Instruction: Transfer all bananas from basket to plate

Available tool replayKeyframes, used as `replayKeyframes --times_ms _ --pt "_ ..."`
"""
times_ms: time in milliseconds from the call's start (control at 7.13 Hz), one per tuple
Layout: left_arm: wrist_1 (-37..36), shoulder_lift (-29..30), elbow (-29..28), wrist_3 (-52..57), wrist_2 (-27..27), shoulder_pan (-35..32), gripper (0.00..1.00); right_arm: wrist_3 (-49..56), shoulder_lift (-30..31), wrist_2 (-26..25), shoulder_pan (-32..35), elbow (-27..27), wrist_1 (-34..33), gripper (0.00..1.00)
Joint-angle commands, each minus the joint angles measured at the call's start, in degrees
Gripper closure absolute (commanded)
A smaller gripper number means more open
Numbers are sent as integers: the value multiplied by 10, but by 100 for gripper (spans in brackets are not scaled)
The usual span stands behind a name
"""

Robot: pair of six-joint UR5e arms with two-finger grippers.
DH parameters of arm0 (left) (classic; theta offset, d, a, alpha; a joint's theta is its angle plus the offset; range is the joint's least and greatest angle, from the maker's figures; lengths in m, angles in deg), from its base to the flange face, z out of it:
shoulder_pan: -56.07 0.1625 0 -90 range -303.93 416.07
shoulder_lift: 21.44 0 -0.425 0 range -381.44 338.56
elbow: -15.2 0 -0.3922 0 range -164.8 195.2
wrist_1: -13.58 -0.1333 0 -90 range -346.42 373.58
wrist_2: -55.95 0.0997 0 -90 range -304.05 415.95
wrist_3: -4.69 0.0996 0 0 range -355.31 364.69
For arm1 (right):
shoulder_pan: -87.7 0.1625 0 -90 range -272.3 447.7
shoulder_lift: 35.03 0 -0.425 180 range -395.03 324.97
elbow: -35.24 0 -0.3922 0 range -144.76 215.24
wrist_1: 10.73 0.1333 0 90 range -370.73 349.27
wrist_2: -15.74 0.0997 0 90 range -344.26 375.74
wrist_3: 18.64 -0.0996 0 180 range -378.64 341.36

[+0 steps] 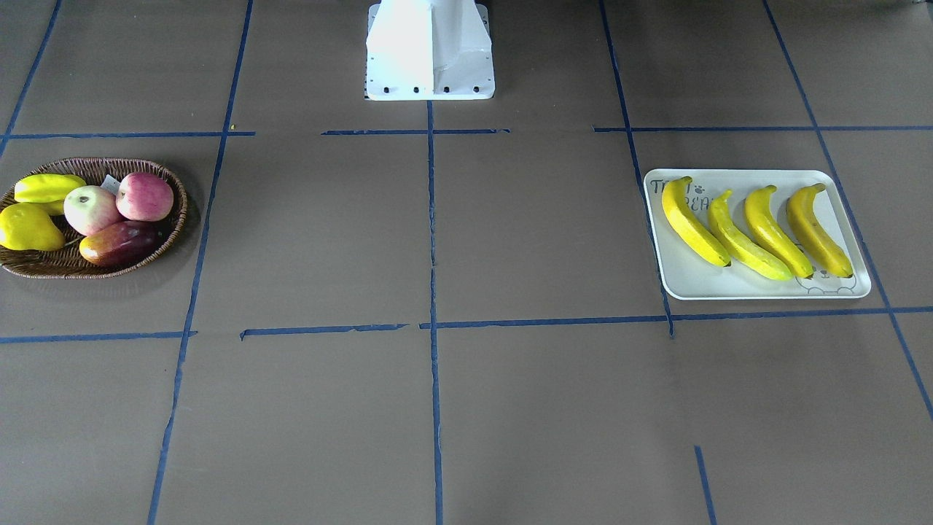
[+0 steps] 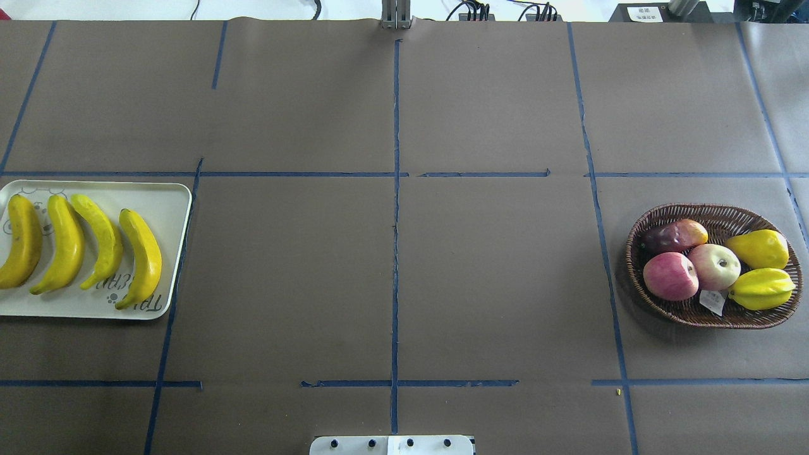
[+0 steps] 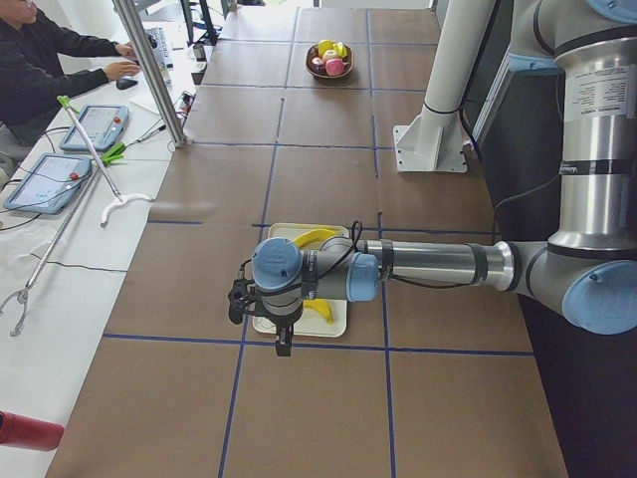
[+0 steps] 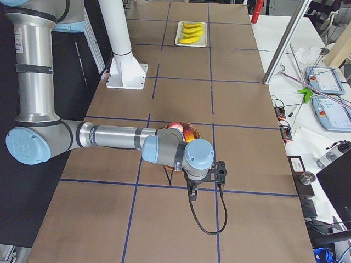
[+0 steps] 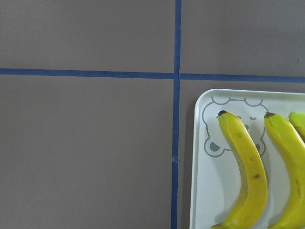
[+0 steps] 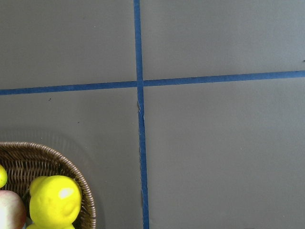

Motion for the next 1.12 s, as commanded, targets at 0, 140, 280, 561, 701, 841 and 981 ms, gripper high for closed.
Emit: replayKeyframes --times_ms 0,140,280,561,701,841,981 --pt "0 3 0 0 0 1 0 1 0 -1 0 -2 2 0" --pt "-1 4 0 0 1 1 0 1 0 -1 0 -1 2 0" --pt "-1 5 0 0 1 1 0 1 0 -1 0 -1 2 0" --pt "0 5 0 0 1 1 0 2 0 -1 0 -1 2 0" --pt "0 5 0 0 1 1 0 1 0 -1 0 -1 2 0" --pt "0 6 0 -1 1 1 0 2 0 -1 0 -1 2 0" --pt "0 9 0 -1 1 1 0 1 0 -1 0 -1 2 0"
